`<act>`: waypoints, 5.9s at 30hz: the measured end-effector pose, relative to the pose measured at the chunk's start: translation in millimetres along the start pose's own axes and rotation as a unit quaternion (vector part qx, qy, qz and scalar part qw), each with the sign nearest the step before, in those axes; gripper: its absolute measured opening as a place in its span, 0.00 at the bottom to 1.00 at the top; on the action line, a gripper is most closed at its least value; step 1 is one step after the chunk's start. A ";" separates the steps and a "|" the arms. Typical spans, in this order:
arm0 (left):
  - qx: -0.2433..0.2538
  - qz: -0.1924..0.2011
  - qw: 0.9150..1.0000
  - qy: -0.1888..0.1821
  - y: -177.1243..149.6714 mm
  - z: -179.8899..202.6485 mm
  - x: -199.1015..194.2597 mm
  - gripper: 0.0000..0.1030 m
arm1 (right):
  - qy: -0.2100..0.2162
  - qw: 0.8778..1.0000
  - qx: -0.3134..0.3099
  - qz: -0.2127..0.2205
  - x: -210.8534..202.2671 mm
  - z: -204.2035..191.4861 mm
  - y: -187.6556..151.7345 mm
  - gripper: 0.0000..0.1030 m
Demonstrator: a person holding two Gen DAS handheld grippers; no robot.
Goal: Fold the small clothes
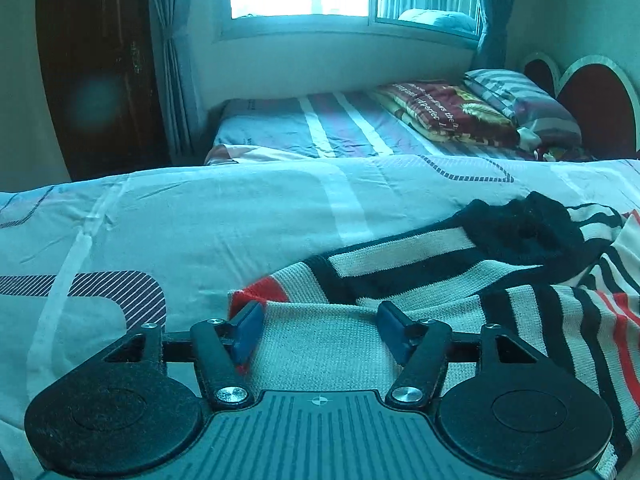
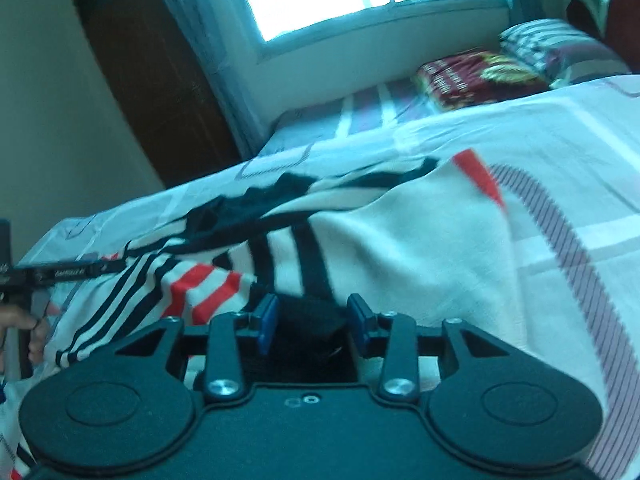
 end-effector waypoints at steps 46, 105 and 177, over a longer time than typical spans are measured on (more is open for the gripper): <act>-0.012 0.013 0.999 0.033 -56.6 -0.1 -52.0 0.65 | -0.087 0.993 -0.074 -0.017 -3.5 -7.2 -13.4 0.22; 0.038 -0.025 0.994 0.098 -180.1 16.8 -191.2 0.96 | -0.088 0.996 -0.026 -0.006 -136.2 15.6 -81.0 0.34; -0.328 0.030 0.899 -0.288 -290.7 33.2 -289.8 0.05 | 0.112 0.965 0.235 -0.017 -235.3 28.0 -197.0 0.05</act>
Point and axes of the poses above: each gripper's, at about its wrist camera, not at the fingertips, and x roughly the way its jaws point, z to its right, y to its top, the point moved 10 cm from there along x, roughly the way its jaws point, and after that the axes turned 4 degrees about -z, right-handed, at the moved point
